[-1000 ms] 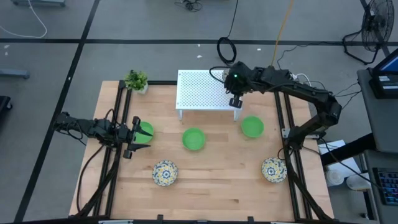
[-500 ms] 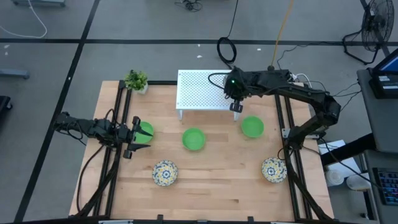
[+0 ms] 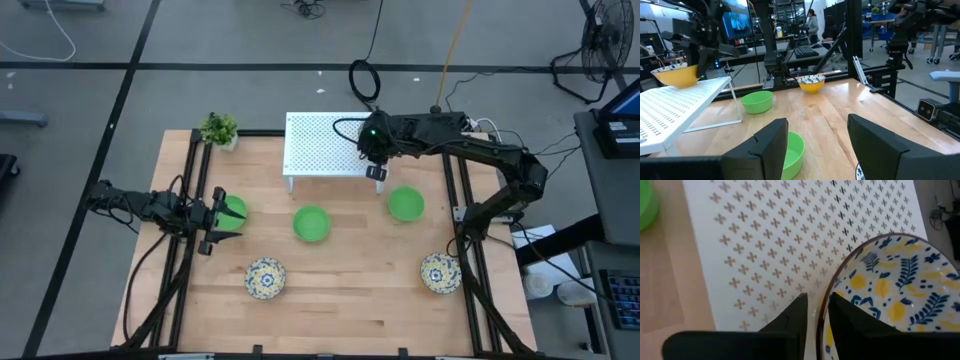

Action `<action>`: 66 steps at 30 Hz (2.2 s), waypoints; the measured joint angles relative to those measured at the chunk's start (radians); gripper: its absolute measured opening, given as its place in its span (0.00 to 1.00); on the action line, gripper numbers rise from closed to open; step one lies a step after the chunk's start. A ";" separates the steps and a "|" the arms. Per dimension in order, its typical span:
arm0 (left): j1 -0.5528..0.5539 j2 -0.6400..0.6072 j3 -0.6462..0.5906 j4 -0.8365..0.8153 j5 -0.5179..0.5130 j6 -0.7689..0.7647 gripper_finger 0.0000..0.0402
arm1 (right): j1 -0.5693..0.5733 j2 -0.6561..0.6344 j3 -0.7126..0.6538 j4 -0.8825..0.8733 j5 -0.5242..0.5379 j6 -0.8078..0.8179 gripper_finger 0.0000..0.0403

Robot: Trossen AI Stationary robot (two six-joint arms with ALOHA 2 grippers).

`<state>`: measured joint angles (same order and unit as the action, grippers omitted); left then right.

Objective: Pick & Place Mini bowls
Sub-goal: Put the top blue and yellow patterned bowl on the shelf, then stack the right blue and yellow patterned bowl on top of the blue and yellow patterned bowl on the shelf

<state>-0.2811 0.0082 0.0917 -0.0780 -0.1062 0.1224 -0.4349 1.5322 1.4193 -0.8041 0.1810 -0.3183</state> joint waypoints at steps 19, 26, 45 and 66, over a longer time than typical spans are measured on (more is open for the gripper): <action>0.000 0.000 0.000 0.000 0.000 0.000 0.53 | 0.037 0.000 0.000 0.056 0.111 -0.018 0.18; 0.000 0.000 0.000 0.000 0.000 0.000 0.53 | 0.057 0.000 0.000 0.058 0.111 -0.017 0.24; 0.000 0.000 0.000 0.000 0.000 0.000 0.53 | 0.184 -0.003 0.007 0.057 0.402 -0.071 0.59; 0.000 0.000 0.000 -0.001 0.000 0.000 0.53 | 0.660 -0.111 0.114 -0.485 0.009 0.944 0.58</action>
<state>-0.2810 0.0086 0.0917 -0.0792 -0.1060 0.1225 0.2254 1.4216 1.5337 -1.2891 0.1905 0.6262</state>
